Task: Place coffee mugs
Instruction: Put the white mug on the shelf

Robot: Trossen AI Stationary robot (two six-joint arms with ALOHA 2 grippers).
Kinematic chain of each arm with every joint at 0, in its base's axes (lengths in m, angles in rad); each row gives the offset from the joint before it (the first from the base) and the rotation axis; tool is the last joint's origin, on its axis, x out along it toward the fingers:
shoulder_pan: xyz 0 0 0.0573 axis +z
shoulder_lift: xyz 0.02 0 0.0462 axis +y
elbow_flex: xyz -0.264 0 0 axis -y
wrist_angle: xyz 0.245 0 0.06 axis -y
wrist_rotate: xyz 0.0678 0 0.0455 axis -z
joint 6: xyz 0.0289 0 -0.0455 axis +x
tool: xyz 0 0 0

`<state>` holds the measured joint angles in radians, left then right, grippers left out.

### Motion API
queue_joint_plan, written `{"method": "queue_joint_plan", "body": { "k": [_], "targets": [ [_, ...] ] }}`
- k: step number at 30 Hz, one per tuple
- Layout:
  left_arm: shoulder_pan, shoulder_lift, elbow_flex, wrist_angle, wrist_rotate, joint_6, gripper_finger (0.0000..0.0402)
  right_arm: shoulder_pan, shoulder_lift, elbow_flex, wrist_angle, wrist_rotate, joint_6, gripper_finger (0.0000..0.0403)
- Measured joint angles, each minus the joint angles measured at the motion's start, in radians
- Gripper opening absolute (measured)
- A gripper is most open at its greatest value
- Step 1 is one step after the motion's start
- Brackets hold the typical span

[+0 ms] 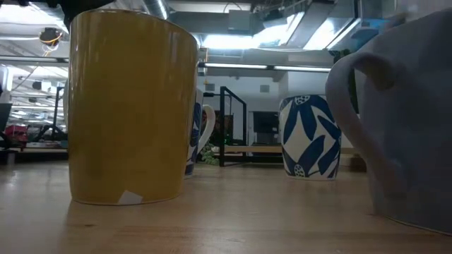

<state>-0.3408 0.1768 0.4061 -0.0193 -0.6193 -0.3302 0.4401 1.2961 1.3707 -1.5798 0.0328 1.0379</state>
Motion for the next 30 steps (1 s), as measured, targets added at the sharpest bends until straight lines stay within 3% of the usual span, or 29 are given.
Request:
{"method": "queue_joint_plan", "body": {
  "k": [8,15,22,30],
  "targets": [
    [0.0,0.0,0.0,0.001,0.001,-0.001,0.0142,-0.46,0.058,0.09,0.039,0.097,-0.474,0.0001],
    [0.0,0.0,0.0,0.002,0.0,-0.001,0.0142,-0.78,0.166,0.094,0.36,0.081,-0.826,0.0],
    [0.0,0.0,0.0,0.0,-0.035,0.0,0.0142,-0.945,0.324,0.095,0.572,0.057,-0.924,0.0],
    [0.0,0.0,0.0,-0.009,-0.05,0.0,0.0142,-1.019,0.458,0.095,0.612,0.063,-0.941,0.0]
  ]
}}
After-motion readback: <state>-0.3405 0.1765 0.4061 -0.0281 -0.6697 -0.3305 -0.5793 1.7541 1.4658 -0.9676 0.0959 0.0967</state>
